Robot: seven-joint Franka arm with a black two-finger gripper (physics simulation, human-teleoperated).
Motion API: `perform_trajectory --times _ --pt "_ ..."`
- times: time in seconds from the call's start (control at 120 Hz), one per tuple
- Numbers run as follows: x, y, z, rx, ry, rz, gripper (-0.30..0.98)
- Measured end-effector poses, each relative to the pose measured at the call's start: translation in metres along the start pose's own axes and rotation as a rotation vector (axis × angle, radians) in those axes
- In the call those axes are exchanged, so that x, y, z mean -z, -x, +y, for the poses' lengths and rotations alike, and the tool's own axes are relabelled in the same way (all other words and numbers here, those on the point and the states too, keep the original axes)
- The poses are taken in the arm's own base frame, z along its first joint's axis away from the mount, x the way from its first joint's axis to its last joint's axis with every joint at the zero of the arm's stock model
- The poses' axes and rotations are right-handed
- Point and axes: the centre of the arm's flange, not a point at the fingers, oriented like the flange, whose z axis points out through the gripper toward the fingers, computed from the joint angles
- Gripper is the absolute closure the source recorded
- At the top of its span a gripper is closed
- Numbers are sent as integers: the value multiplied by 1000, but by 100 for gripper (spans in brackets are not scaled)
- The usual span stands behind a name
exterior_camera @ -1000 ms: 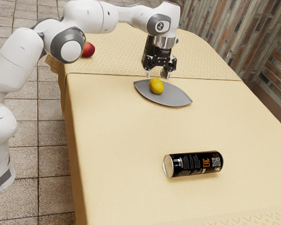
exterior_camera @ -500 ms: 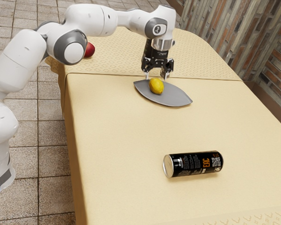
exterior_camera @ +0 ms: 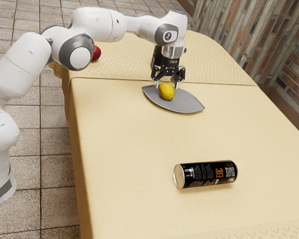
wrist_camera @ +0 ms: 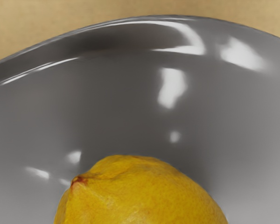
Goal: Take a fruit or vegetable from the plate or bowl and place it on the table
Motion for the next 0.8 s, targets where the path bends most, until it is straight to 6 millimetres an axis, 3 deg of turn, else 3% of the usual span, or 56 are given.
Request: perform_trajectory --times 0.8 --pt "-17 -3 5 -25 14 -9 0"
